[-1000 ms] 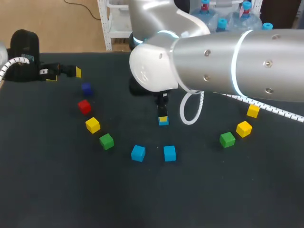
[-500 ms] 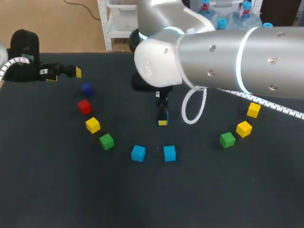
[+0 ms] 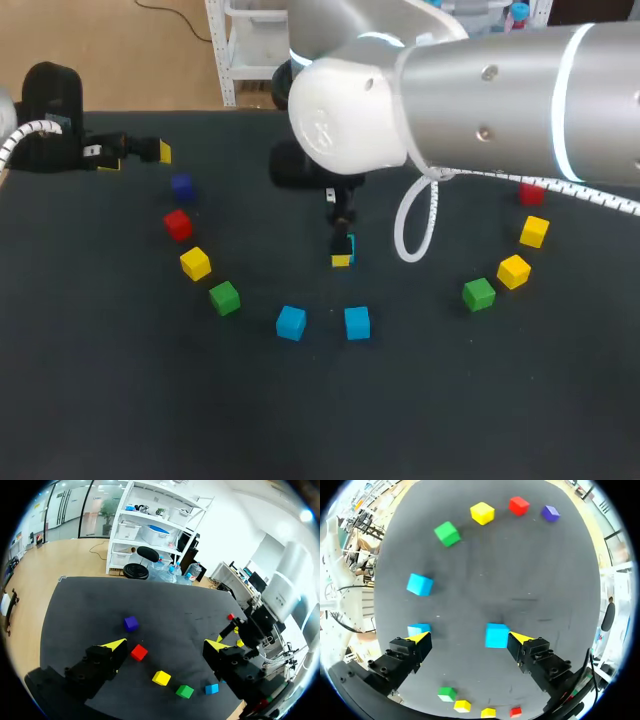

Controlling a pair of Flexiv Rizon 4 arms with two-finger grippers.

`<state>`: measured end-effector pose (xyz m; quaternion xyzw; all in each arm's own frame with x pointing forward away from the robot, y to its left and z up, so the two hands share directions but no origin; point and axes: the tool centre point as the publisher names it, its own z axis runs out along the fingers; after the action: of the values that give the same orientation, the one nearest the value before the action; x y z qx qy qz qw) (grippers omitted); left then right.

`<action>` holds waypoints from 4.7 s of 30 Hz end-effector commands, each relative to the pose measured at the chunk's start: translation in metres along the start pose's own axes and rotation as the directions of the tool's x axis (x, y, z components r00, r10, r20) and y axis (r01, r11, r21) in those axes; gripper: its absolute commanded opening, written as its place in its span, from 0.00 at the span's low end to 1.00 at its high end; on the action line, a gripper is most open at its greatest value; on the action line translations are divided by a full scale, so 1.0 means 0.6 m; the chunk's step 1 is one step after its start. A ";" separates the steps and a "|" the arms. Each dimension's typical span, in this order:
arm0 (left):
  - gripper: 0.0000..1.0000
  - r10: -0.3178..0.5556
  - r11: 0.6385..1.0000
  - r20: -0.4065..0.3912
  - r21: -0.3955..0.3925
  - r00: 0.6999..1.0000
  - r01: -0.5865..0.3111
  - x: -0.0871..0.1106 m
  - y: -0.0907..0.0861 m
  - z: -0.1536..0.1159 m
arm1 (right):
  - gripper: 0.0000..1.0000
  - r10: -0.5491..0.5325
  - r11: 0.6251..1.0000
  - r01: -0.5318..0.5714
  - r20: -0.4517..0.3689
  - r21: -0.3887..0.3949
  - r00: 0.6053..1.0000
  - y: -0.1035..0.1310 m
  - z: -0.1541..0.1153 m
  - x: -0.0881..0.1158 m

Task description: Place the blue cubes, place green cubes on the blue cubes, place the yellow cubes on the green cubes, then place the red cubes on the yellow cubes, and place purple cube on the red cubes.

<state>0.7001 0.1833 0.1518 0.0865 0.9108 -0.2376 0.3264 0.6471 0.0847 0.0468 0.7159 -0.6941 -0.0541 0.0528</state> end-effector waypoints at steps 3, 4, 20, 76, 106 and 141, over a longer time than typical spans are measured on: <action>1.00 0.001 1.000 0.006 0.009 1.000 -0.002 0.002 0.003 0.000 | 1.00 0.021 0.999 -0.021 0.003 0.048 1.000 0.047 0.005 0.012; 1.00 0.001 1.000 0.006 0.009 1.000 -0.002 0.002 0.003 0.000 | 1.00 0.031 0.998 -0.031 0.004 0.047 1.000 0.050 0.008 0.013; 1.00 0.001 1.000 0.006 0.009 1.000 -0.002 0.002 0.003 0.000 | 1.00 -0.010 0.997 0.012 -0.033 0.070 0.999 0.124 0.023 0.006; 1.00 0.001 1.000 0.006 0.009 1.000 -0.002 0.002 0.003 0.000 | 0.00 0.076 0.997 -0.075 -0.049 0.019 0.996 0.132 0.072 0.075; 1.00 0.001 1.000 0.006 0.009 1.000 -0.002 0.002 0.003 0.000 | 0.00 0.055 0.996 -0.054 -0.007 0.071 0.998 0.043 0.056 0.092; 1.00 0.001 1.000 0.006 0.009 1.000 -0.002 0.002 0.003 0.000 | 0.00 0.049 0.998 -0.048 -0.032 0.034 0.998 -0.047 0.064 0.084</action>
<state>0.7001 0.1833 0.1518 0.0866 0.9107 -0.2378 0.3264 0.6672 0.0340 0.0058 0.7005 -0.7113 -0.0273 0.0509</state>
